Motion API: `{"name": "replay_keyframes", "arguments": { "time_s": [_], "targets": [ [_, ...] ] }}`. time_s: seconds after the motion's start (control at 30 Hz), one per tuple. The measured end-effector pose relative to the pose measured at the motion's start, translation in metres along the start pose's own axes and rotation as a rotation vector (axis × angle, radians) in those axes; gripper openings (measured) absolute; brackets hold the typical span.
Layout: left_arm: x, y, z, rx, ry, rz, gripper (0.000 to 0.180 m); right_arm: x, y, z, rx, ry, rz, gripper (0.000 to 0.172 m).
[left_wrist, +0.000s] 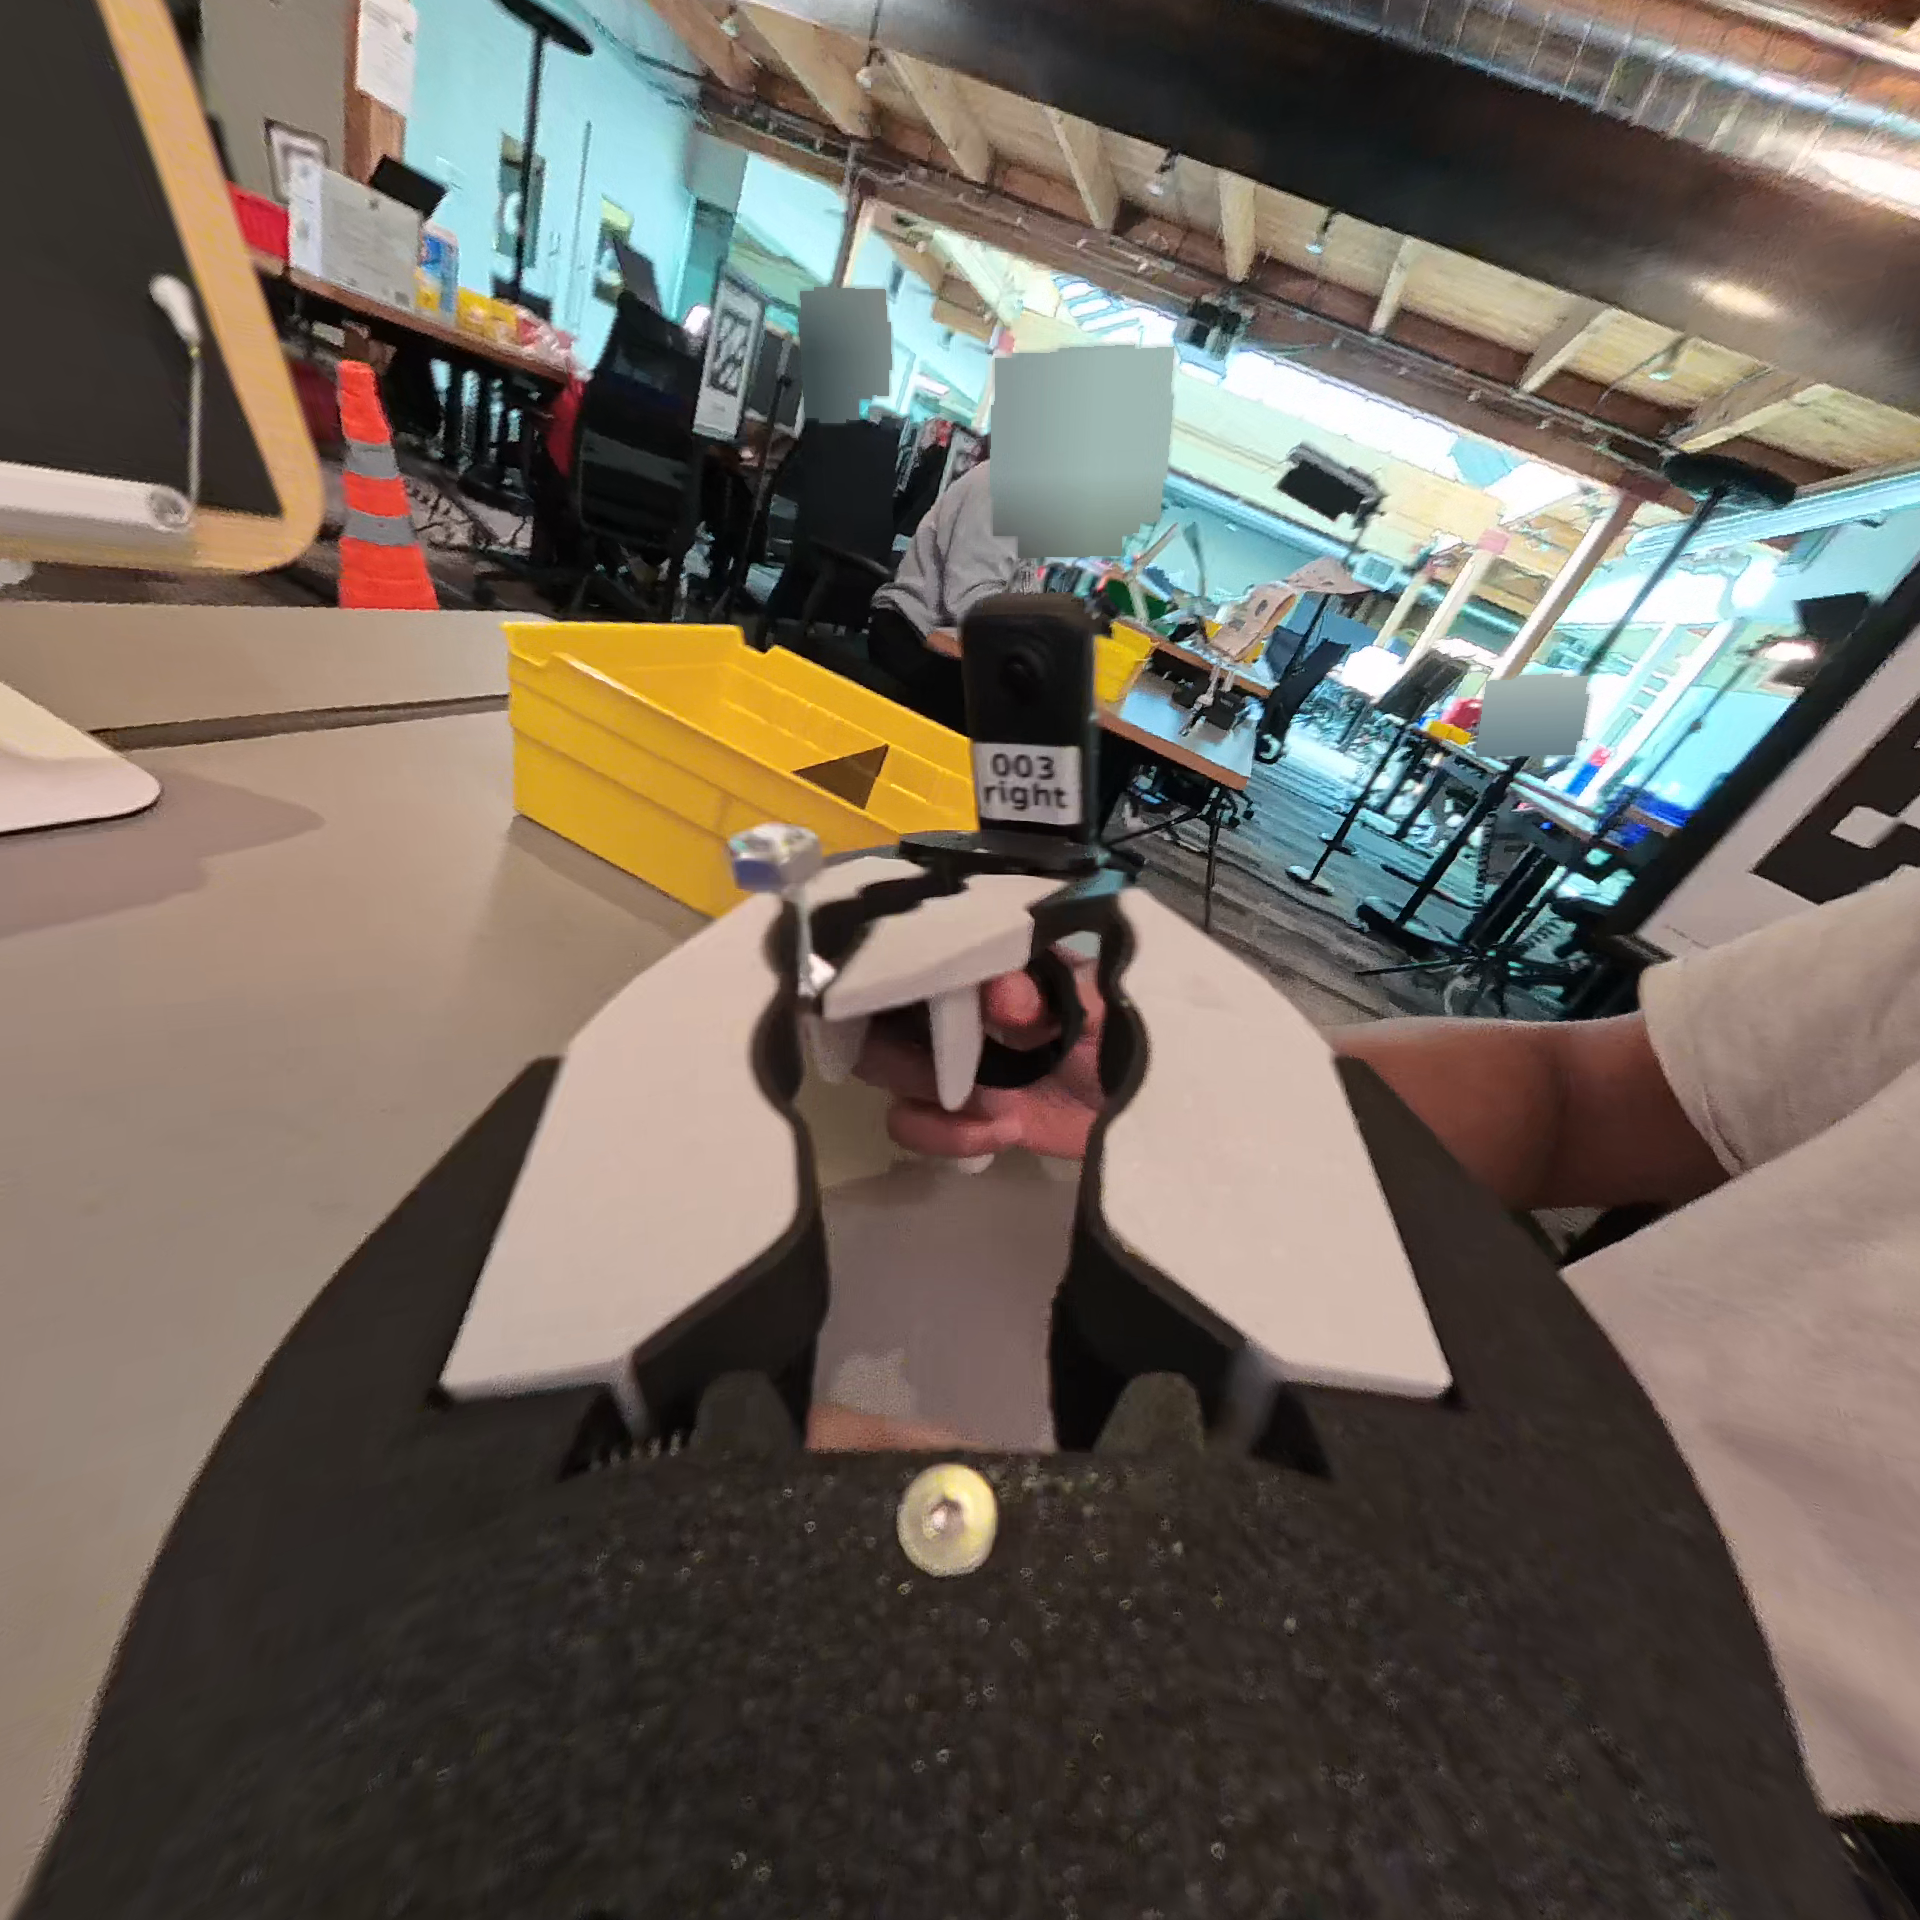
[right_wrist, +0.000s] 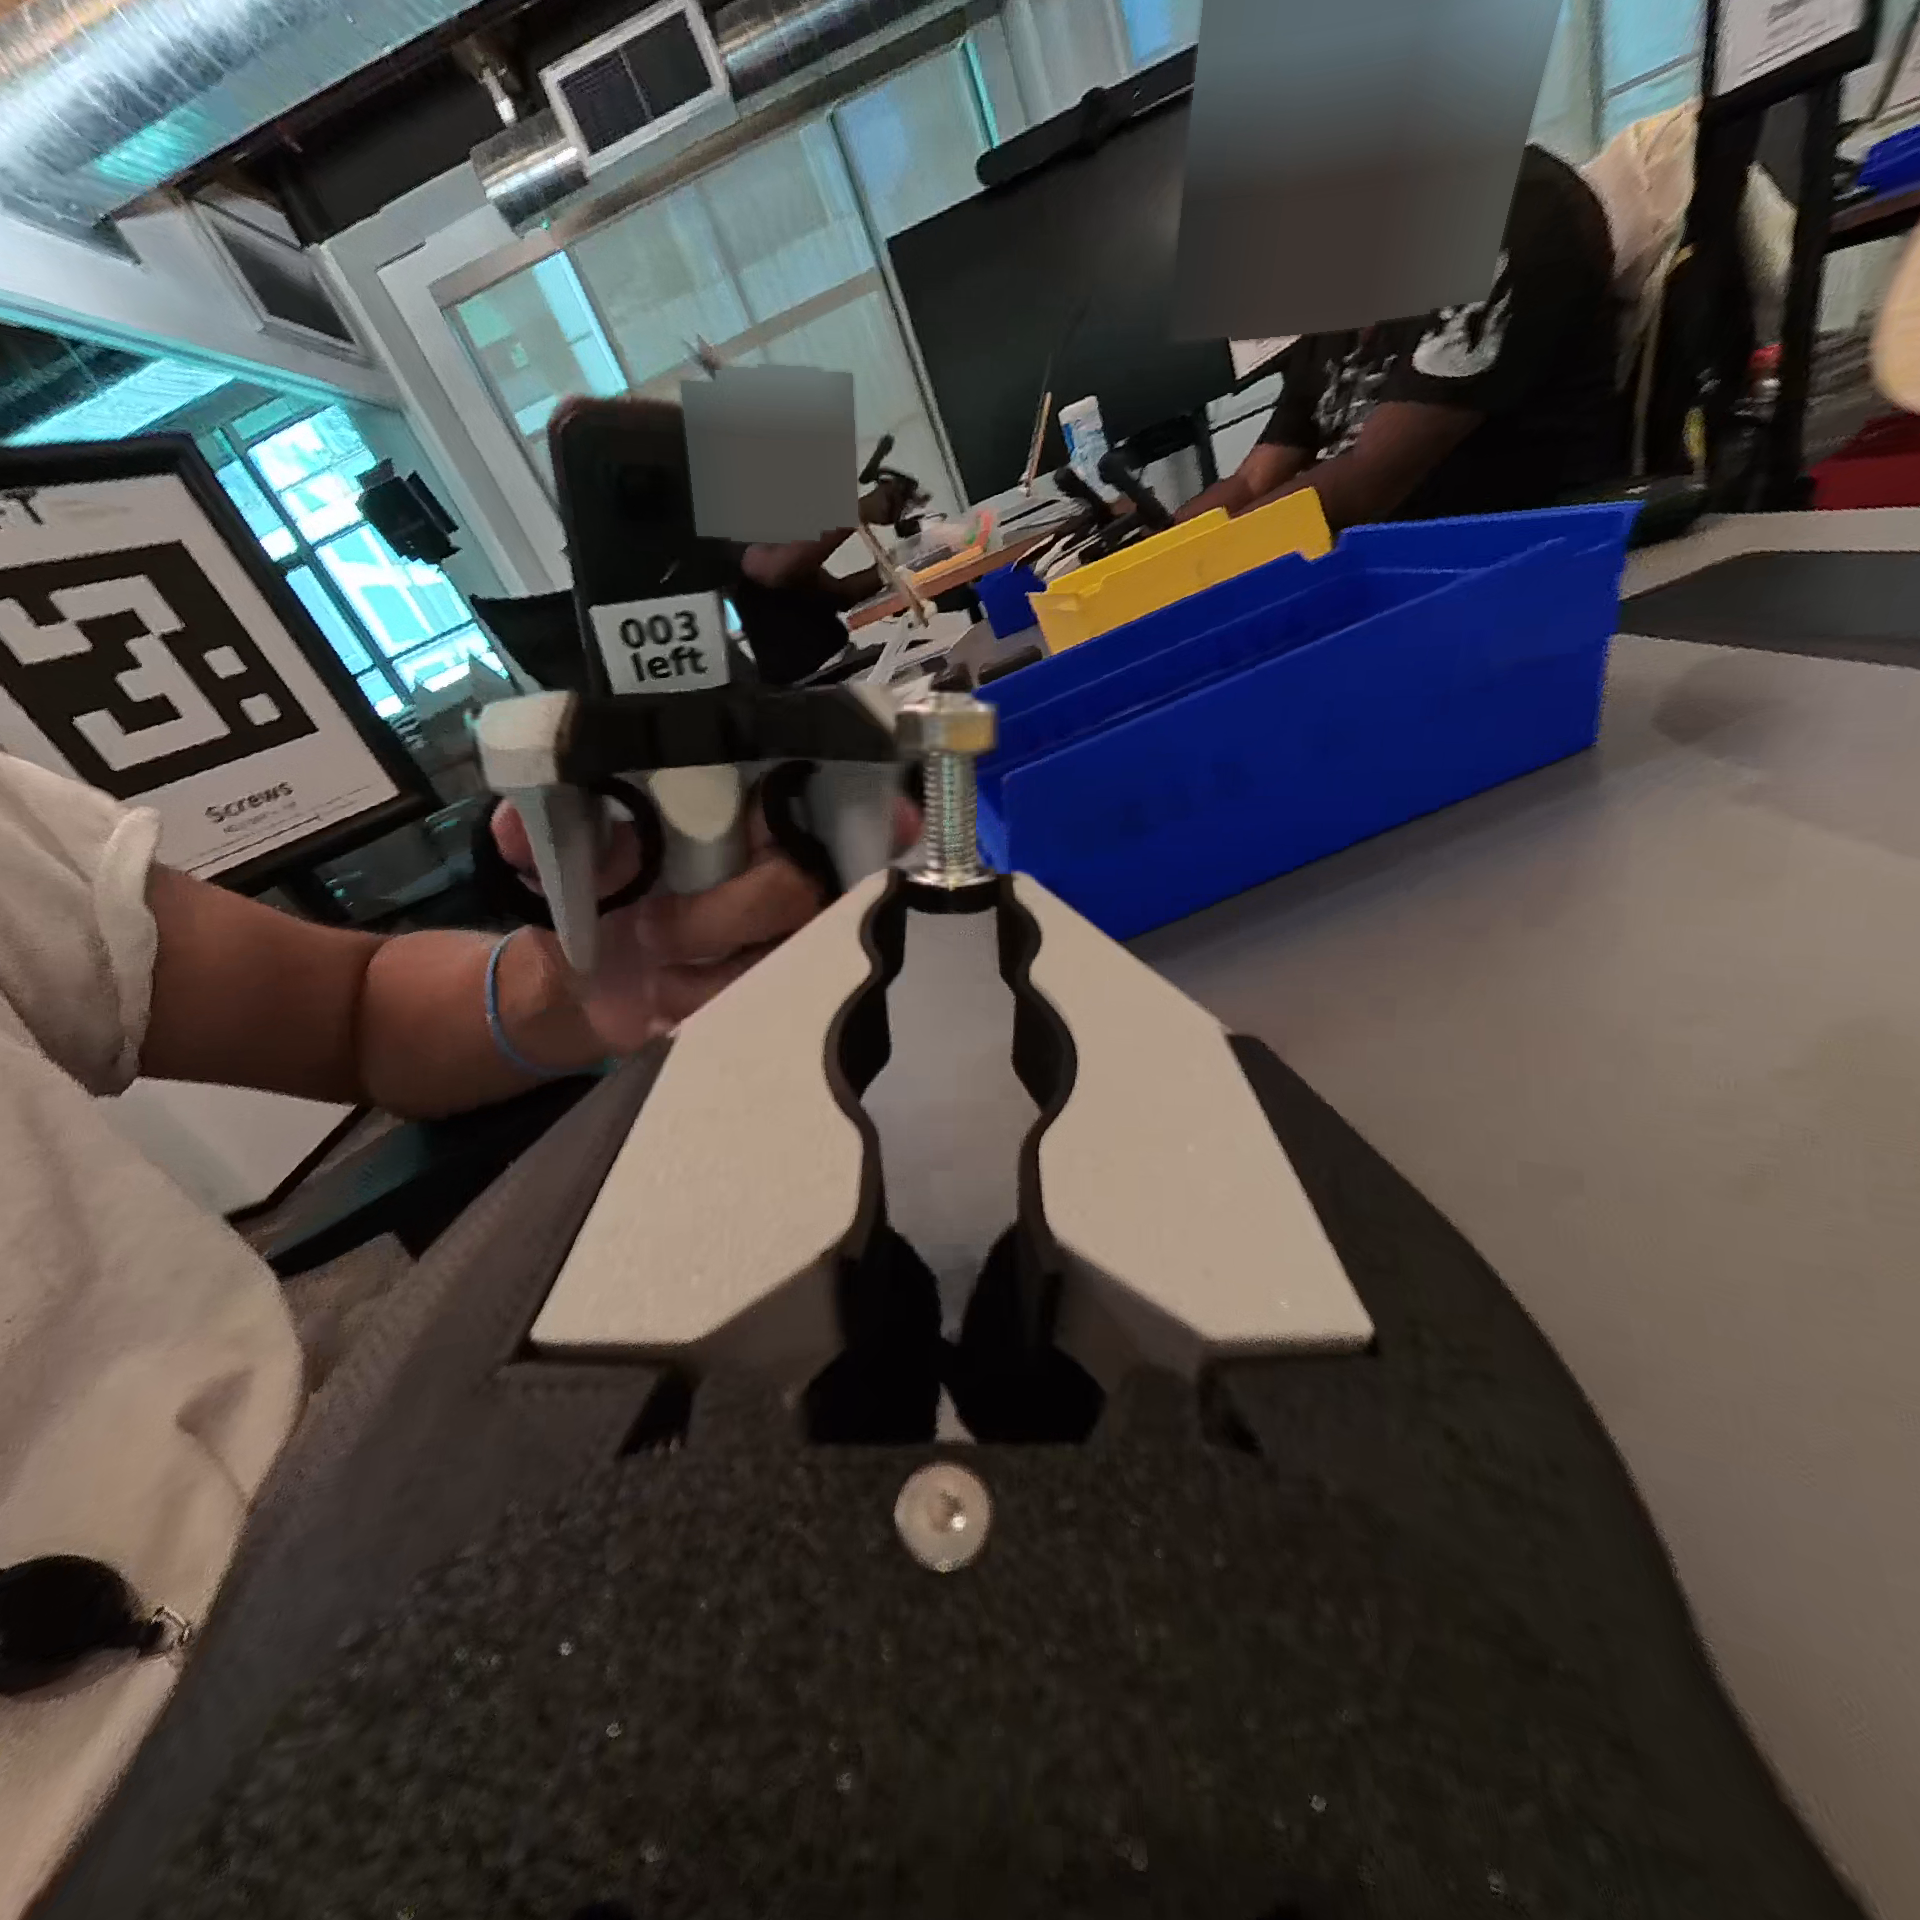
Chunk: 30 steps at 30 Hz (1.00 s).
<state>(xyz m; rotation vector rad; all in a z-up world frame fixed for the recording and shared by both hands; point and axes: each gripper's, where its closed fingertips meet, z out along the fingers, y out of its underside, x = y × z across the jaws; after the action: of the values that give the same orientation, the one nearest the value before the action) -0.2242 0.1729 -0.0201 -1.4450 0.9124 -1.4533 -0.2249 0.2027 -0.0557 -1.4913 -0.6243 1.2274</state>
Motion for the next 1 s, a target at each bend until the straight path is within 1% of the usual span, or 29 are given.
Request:
{"name": "replay_keyframes", "arguments": {
  "time_s": [0.03, 0.13, 0.23, 0.33, 0.43, 0.5, 0.53, 0.57, 0.6, 0.63, 0.73, 0.9, 1.0],
  "targets": [
    [0.001, -0.003, -0.004, 0.014, 0.004, -0.001, 0.053, 0.005, -0.002, -0.004, 0.006, 0.01, 0.013, 0.017],
    [-0.003, -0.005, -0.008, 0.022, -0.025, 0.001, 0.059, 0.008, -0.004, -0.01, 0.013, 0.016, 0.019, 0.017],
    [-0.007, -0.001, 0.0, -0.006, -0.032, 0.011, 0.065, -0.004, 0.001, -0.001, -0.003, -0.03, 0.015, 0.017],
    [-0.006, 0.0, 0.01, -0.021, -0.018, 0.014, 0.066, -0.022, 0.008, 0.012, -0.026, -0.095, 0.004, 0.017],
    [-0.001, 0.003, 0.015, -0.035, 0.008, 0.016, 0.066, -0.026, 0.011, 0.017, -0.038, -0.097, -0.007, 0.017],
    [0.002, 0.003, 0.013, -0.032, 0.007, 0.013, 0.077, -0.019, 0.01, 0.014, -0.036, -0.075, -0.002, 0.017],
    [0.002, 0.002, 0.011, -0.029, -0.005, 0.019, 0.079, -0.015, 0.008, 0.011, -0.026, -0.06, 0.0, 0.017],
    [0.002, 0.0, 0.007, -0.023, -0.012, 0.028, 0.077, -0.01, 0.005, 0.007, -0.015, -0.042, 0.002, 0.017],
    [0.004, -0.003, 0.002, -0.011, -0.006, 0.037, 0.067, -0.004, 0.002, 0.002, -0.004, -0.02, 0.006, 0.017],
    [0.006, -0.006, -0.003, 0.008, 0.003, 0.038, 0.061, 0.0, 0.0, -0.002, 0.001, -0.003, 0.007, 0.017],
    [0.004, -0.006, -0.007, 0.023, -0.014, 0.019, 0.064, 0.002, -0.003, -0.006, 0.01, 0.004, 0.009, 0.017],
    [-0.004, -0.002, 0.01, -0.014, -0.007, 0.005, 0.068, -0.016, 0.007, 0.008, -0.029, -0.06, -0.012, 0.017],
    [-0.002, -0.001, 0.015, -0.018, 0.006, -0.003, 0.069, -0.019, 0.011, 0.013, -0.046, -0.057, -0.028, 0.017]
  ]
}}
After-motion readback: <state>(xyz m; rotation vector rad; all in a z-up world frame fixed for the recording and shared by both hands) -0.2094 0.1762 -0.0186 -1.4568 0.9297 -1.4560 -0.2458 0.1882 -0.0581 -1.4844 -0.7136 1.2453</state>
